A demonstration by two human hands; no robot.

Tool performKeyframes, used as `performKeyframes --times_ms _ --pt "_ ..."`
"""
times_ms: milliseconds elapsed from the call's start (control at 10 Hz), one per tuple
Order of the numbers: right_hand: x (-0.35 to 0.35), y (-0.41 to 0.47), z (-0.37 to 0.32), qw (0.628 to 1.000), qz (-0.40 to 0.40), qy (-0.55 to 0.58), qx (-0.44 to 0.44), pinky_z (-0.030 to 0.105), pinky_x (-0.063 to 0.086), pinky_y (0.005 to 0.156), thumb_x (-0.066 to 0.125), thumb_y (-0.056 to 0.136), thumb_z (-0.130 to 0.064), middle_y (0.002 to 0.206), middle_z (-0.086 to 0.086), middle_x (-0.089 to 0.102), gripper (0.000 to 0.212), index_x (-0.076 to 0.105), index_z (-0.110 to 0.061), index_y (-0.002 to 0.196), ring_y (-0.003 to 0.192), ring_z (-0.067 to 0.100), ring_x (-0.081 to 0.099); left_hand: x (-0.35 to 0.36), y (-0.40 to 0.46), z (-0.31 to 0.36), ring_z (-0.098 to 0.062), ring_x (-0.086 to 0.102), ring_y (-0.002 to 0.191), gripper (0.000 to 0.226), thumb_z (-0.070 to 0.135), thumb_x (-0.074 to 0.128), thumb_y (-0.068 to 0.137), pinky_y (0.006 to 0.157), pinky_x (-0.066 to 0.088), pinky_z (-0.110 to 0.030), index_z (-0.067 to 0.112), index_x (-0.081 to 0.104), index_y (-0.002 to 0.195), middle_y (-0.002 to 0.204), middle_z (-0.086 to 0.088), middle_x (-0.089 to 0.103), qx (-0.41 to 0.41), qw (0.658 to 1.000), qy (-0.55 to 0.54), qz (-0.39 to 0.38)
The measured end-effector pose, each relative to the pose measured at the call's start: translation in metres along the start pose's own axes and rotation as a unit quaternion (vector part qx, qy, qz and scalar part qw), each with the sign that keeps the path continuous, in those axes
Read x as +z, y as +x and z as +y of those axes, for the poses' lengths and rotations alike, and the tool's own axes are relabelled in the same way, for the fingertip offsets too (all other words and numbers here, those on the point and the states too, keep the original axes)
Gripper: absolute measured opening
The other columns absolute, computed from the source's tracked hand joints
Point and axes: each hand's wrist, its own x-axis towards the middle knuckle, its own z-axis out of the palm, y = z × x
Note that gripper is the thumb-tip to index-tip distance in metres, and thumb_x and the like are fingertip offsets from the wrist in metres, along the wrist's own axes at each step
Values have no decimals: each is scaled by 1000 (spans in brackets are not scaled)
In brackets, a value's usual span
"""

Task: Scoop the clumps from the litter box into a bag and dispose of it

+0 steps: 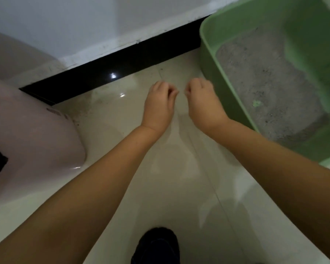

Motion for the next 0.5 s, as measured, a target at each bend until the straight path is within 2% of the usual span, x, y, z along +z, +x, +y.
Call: performKeyframes --times_ms 100,200,300,400,500 --pt "-62 -18 23 992 114 45 -7 32 29 73 41 90 0 92 19 50 13 52 5 92 86 28 43 13 12 64 -17 46 78 13 9 55 88 69 32 -22 -1 60 80 80 -16 58 90 993 -67 36" --pt "-115 -50 74 993 95 -47 55 39 36 79 43 81 10 95 23 51 19 55 4 94 92 36 50 32 14 114 -21 49 80 15 9 51 88 73 36 -26 -3 61 87 82 -17 59 186 978 -99 -4" --pt "-148 -85 114 968 -119 -182 122 44 42 94 42 78 11 119 18 52 48 55 -9 120 113 36 51 55 1 142 -33 57 102 39 15 51 93 88 42 -37 5 48 131 111 -17 61 163 958 -28 -234" --pt "-185 -95 125 888 -308 -301 158 53 22 111 39 90 -3 149 5 34 58 34 -27 143 137 25 34 66 -16 133 -29 50 119 49 40 39 98 106 27 -38 16 36 141 126 -11 57 261 881 223 -326" --pt "-242 -89 120 907 -285 -263 163 47 28 113 37 98 -16 148 6 39 47 33 -26 144 134 24 40 56 -19 127 -26 44 123 51 49 23 99 115 15 -43 15 51 125 126 -7 54 346 779 348 -391"
